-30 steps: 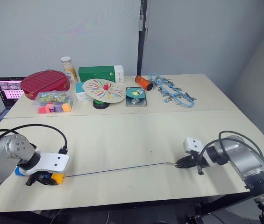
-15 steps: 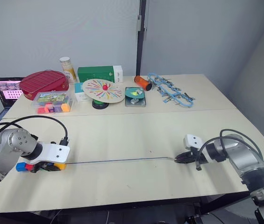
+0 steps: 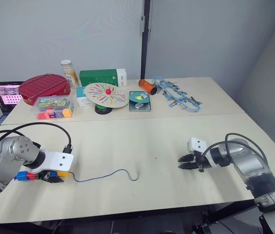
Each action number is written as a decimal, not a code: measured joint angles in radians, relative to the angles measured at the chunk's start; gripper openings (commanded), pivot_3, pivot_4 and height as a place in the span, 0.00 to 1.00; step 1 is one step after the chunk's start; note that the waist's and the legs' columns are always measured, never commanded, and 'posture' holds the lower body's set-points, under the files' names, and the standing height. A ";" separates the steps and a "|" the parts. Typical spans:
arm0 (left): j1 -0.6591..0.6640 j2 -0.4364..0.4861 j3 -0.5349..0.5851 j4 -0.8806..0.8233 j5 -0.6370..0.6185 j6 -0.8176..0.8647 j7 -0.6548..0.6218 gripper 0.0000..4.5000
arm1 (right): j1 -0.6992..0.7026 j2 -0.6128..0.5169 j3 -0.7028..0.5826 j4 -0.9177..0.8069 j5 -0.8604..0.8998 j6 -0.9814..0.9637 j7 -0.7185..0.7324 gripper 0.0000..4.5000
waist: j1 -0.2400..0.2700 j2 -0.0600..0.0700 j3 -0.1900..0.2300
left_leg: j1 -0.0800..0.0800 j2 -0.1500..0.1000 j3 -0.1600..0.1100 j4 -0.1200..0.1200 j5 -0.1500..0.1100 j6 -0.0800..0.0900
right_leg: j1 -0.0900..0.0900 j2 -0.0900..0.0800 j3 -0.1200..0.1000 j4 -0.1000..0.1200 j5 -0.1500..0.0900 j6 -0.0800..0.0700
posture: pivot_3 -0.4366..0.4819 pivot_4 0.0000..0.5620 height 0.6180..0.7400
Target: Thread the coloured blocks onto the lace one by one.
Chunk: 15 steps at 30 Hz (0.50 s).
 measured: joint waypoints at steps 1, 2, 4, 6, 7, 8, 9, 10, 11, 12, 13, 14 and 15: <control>0.012 -0.003 0.021 -0.006 -0.028 0.004 0.001 0.96 | -0.001 0.001 -0.007 0.010 0.001 -0.004 -0.003 0.60 | 0.000 0.000 0.000 | 0.000 0.000 0.000 0.000 0.000 0.000 | 0.000 0.000 0.000 0.000 0.000 0.000 | 0.48 0.27 1.00; 0.017 -0.003 0.040 -0.004 -0.050 0.003 0.005 1.00 | -0.002 0.002 -0.017 0.027 0.004 -0.009 -0.003 0.67 | 0.001 0.000 0.000 | -0.001 0.000 0.000 0.000 0.000 0.000 | 0.000 0.000 0.000 0.000 0.000 0.000 | 0.48 0.27 1.00; 0.030 -0.001 0.106 0.009 -0.086 0.001 0.025 1.00 | -0.006 0.002 -0.038 0.068 0.016 -0.024 0.001 0.83 | 0.001 0.000 0.000 | -0.002 0.000 0.000 0.000 0.000 0.000 | -0.001 0.000 0.000 0.000 0.000 0.000 | 0.48 0.27 1.00; 0.070 0.006 0.202 0.021 -0.133 0.012 0.046 1.00 | -0.013 0.001 -0.065 0.111 0.031 -0.037 0.006 0.98 | 0.001 0.000 0.000 | -0.002 0.000 0.000 0.000 0.000 0.000 | -0.001 -0.001 0.000 0.000 0.000 0.000 | 0.48 0.27 1.00; 0.096 0.008 0.248 0.023 -0.159 0.025 0.050 1.00 | -0.015 -0.004 -0.082 0.132 0.037 -0.044 0.010 0.99 | 0.000 0.000 0.001 | -0.002 0.000 0.000 0.000 0.000 0.000 | -0.001 -0.001 0.000 0.000 0.000 0.000 | 0.48 0.27 1.00; 0.138 0.008 0.306 0.022 -0.194 0.036 0.056 1.00 | -0.019 -0.008 -0.104 0.152 0.046 -0.052 0.018 0.99 | 0.000 0.000 0.001 | -0.002 0.000 0.000 -0.001 0.000 0.000 | -0.002 -0.001 0.000 -0.001 0.000 0.000 | 0.48 0.27 1.00; 0.169 0.007 0.345 0.021 -0.214 0.047 0.060 1.00 | -0.020 -0.015 -0.116 0.164 0.058 -0.053 0.022 0.99 | 0.000 0.001 0.001 | -0.002 0.000 0.000 -0.001 0.000 0.000 | -0.002 -0.001 0.000 -0.001 0.000 0.000 | 0.48 0.27 1.00; 0.206 0.003 0.396 0.021 -0.245 0.064 0.067 1.00 | -0.020 -0.024 -0.137 0.176 0.074 -0.053 0.028 0.99 | -0.001 0.001 0.001 | -0.002 0.000 0.000 -0.001 0.000 0.000 | -0.002 -0.001 0.000 -0.001 0.000 0.000 | 0.48 0.27 1.00; 0.229 -0.001 0.431 0.021 -0.265 0.076 0.069 1.00 | -0.020 -0.031 -0.152 0.182 0.079 -0.051 0.036 0.99 | -0.001 0.001 0.001 | -0.002 0.000 0.000 -0.001 0.000 0.000 | -0.002 -0.001 0.000 -0.002 0.000 0.000 | 0.48 0.27 1.00; 0.250 -0.012 0.470 0.017 -0.291 0.087 0.072 1.00 | -0.020 -0.034 -0.165 0.184 0.094 -0.046 0.044 0.99 | -0.001 0.001 0.001 | -0.002 0.000 0.000 -0.001 0.000 0.000 | -0.001 -0.001 0.000 -0.002 0.000 0.000 | 0.48 0.27 1.00; 0.268 -0.027 0.508 0.013 -0.317 0.100 0.077 1.00 | -0.019 -0.033 -0.180 0.185 0.111 -0.038 0.048 0.99 | -0.001 0.001 0.001 | -0.001 0.000 0.000 -0.001 0.000 0.000 | -0.001 -0.001 0.000 -0.002 0.000 0.000 | 0.48 0.27 1.00; 0.290 -0.044 0.550 0.007 -0.342 0.116 0.086 1.00 | -0.019 -0.032 -0.194 0.188 0.122 -0.027 0.051 0.99 | 0.000 0.001 0.001 | -0.001 0.000 0.000 -0.001 0.000 0.000 | -0.001 -0.001 0.000 -0.002 0.000 0.000 | 0.48 0.27 1.00; 0.342 -0.071 0.622 -0.010 -0.379 0.146 0.096 1.00 | -0.012 -0.028 -0.221 0.192 0.153 -0.011 0.053 0.99 | 0.000 0.001 0.001 | -0.001 0.001 0.000 -0.002 0.000 0.000 | -0.001 -0.002 0.000 -0.002 0.000 0.000 | 0.48 0.27 1.00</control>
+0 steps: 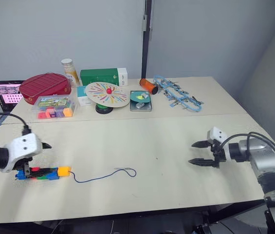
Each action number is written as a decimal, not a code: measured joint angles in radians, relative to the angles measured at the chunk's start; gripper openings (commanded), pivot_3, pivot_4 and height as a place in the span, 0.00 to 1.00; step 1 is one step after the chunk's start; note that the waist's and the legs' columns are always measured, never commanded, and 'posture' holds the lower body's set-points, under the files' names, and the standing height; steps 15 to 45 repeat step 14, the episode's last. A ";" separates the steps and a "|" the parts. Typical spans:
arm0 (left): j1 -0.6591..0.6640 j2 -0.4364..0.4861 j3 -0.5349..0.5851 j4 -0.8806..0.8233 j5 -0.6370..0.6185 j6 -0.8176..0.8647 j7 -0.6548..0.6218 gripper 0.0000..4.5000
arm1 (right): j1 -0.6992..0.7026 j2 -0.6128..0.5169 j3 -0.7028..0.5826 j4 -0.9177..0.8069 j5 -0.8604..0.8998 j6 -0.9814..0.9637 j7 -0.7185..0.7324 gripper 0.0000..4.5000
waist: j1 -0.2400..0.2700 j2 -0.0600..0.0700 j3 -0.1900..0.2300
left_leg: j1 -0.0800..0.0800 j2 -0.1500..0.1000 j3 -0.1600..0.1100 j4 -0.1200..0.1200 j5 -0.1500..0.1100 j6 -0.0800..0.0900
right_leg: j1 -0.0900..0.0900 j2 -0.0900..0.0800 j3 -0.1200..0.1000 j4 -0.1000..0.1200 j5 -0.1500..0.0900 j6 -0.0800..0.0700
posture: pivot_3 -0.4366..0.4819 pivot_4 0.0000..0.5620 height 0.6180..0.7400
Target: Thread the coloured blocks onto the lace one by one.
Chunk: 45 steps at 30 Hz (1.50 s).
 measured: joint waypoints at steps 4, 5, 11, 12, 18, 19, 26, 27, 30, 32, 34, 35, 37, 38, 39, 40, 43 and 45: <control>0.182 -0.105 0.215 0.000 -0.045 0.032 0.061 1.00 | 0.049 -0.021 -0.103 0.084 0.064 0.056 -0.008 0.99 | 0.000 0.000 0.000 | 0.001 0.000 0.000 -0.001 -0.001 -0.001 | 0.000 -0.001 0.000 -0.001 0.000 0.000 | 0.48 0.27 1.00; 0.211 -0.123 0.247 0.006 -0.050 0.035 0.073 1.00 | 0.060 -0.024 -0.124 0.106 0.074 0.061 -0.011 0.99 | 0.001 0.000 0.000 | 0.001 0.000 0.000 -0.001 -0.001 -0.001 | 0.000 -0.001 0.000 -0.001 0.000 0.000 | 0.48 0.27 1.00; 0.341 -0.206 0.441 0.042 -0.099 0.049 0.147 1.00 | 0.063 -0.020 -0.216 0.226 0.081 -0.018 -0.060 0.99 | 0.002 0.000 0.000 | 0.004 0.000 0.000 -0.001 -0.001 -0.002 | 0.002 -0.004 0.000 -0.001 0.000 -0.001 | 0.48 0.27 1.00; 0.351 -0.219 0.453 0.044 -0.103 0.047 0.156 1.00 | 0.061 -0.018 -0.227 0.239 0.082 -0.022 -0.063 0.99 | 0.003 0.000 0.000 | 0.004 0.000 0.000 -0.001 -0.001 -0.002 | 0.002 -0.005 0.000 -0.001 0.000 -0.001 | 0.48 0.27 1.00; 0.364 -0.237 0.463 0.057 -0.105 0.039 0.175 1.00 | 0.051 -0.012 -0.244 0.263 0.090 -0.024 -0.076 0.99 | 0.003 0.000 0.000 | 0.003 0.000 0.000 -0.001 -0.001 -0.002 | 0.002 -0.006 0.000 -0.001 0.000 -0.001 | 0.48 0.27 1.00; 0.364 -0.237 0.463 0.057 -0.105 0.039 0.175 1.00 | 0.051 -0.012 -0.244 0.263 0.090 -0.024 -0.076 0.99 | 0.003 0.000 0.000 | 0.003 0.000 0.000 -0.001 -0.001 -0.002 | 0.002 -0.006 0.000 -0.001 0.000 -0.001 | 0.48 0.27 1.00; 0.364 -0.237 0.463 0.057 -0.105 0.039 0.175 1.00 | 0.051 -0.012 -0.244 0.263 0.090 -0.024 -0.076 0.99 | 0.003 0.000 0.000 | 0.003 0.000 0.000 -0.001 -0.001 -0.002 | 0.002 -0.006 0.000 -0.001 0.000 -0.001 | 0.48 0.27 1.00; 0.364 -0.237 0.463 0.057 -0.105 0.039 0.175 1.00 | 0.051 -0.012 -0.244 0.263 0.090 -0.024 -0.076 0.99 | 0.003 0.000 0.000 | 0.003 0.000 0.000 -0.001 -0.001 -0.002 | 0.002 -0.006 0.000 -0.001 0.000 -0.001 | 0.48 0.27 1.00; 0.364 -0.237 0.463 0.057 -0.105 0.039 0.175 1.00 | 0.051 -0.012 -0.244 0.263 0.090 -0.024 -0.076 0.99 | 0.003 0.000 0.000 | 0.003 0.000 0.000 -0.001 -0.001 -0.002 | 0.002 -0.006 0.000 -0.001 0.000 -0.001 | 0.48 0.27 1.00; 0.364 -0.237 0.463 0.057 -0.105 0.039 0.175 1.00 | 0.051 -0.012 -0.244 0.263 0.090 -0.024 -0.076 0.99 | 0.003 0.000 0.000 | 0.003 0.000 0.000 -0.001 -0.001 -0.002 | 0.002 -0.006 0.000 -0.001 0.000 -0.001 | 0.48 0.27 1.00; 0.364 -0.237 0.463 0.057 -0.105 0.039 0.175 1.00 | 0.051 -0.012 -0.244 0.263 0.090 -0.024 -0.076 0.99 | 0.003 0.000 0.000 | 0.003 0.000 0.000 -0.001 -0.001 -0.002 | 0.002 -0.006 0.000 -0.001 0.000 -0.001 | 0.48 0.27 1.00; 0.364 -0.237 0.463 0.057 -0.105 0.039 0.175 1.00 | 0.051 -0.012 -0.244 0.263 0.090 -0.024 -0.076 0.99 | 0.003 0.000 0.000 | 0.003 0.000 0.000 -0.001 -0.001 -0.002 | 0.002 -0.006 0.000 -0.001 0.000 -0.001 | 0.48 0.27 1.00; 0.364 -0.237 0.463 0.057 -0.105 0.039 0.175 1.00 | 0.051 -0.012 -0.244 0.263 0.090 -0.024 -0.076 0.99 | 0.003 0.000 0.000 | 0.003 0.000 0.000 -0.001 -0.001 -0.002 | 0.002 -0.006 0.000 -0.001 0.000 -0.001 | 0.48 0.27 1.00; 0.364 -0.237 0.463 0.057 -0.105 0.039 0.175 1.00 | 0.051 -0.012 -0.244 0.263 0.090 -0.024 -0.076 0.99 | 0.003 0.000 0.000 | 0.003 0.000 0.000 -0.001 -0.001 -0.002 | 0.002 -0.006 0.000 -0.001 0.000 -0.001 | 0.48 0.27 1.00; 0.364 -0.237 0.463 0.057 -0.105 0.039 0.175 1.00 | 0.051 -0.012 -0.244 0.263 0.090 -0.024 -0.076 0.99 | 0.003 0.000 0.000 | 0.003 0.000 0.000 -0.001 -0.001 -0.002 | 0.002 -0.006 0.000 -0.001 0.000 -0.001 | 0.48 0.27 1.00; 0.364 -0.237 0.463 0.057 -0.105 0.039 0.175 1.00 | 0.051 -0.012 -0.244 0.263 0.090 -0.024 -0.076 0.99 | 0.003 0.000 0.000 | 0.003 0.000 0.000 -0.001 -0.001 -0.002 | 0.002 -0.006 0.000 -0.001 0.000 -0.001 | 0.48 0.27 1.00; 0.364 -0.237 0.463 0.057 -0.105 0.039 0.175 1.00 | 0.051 -0.012 -0.244 0.263 0.090 -0.024 -0.076 0.99 | 0.003 0.000 0.000 | 0.003 0.000 0.000 -0.001 -0.001 -0.002 | 0.002 -0.006 0.000 -0.001 0.000 -0.001 | 0.48 0.27 1.00; 0.364 -0.237 0.463 0.057 -0.105 0.039 0.175 1.00 | 0.051 -0.012 -0.244 0.263 0.090 -0.024 -0.076 0.99 | 0.003 0.000 0.000 | 0.003 0.000 0.000 -0.001 -0.001 -0.002 | 0.002 -0.006 0.000 -0.001 0.000 -0.001 | 0.48 0.27 1.00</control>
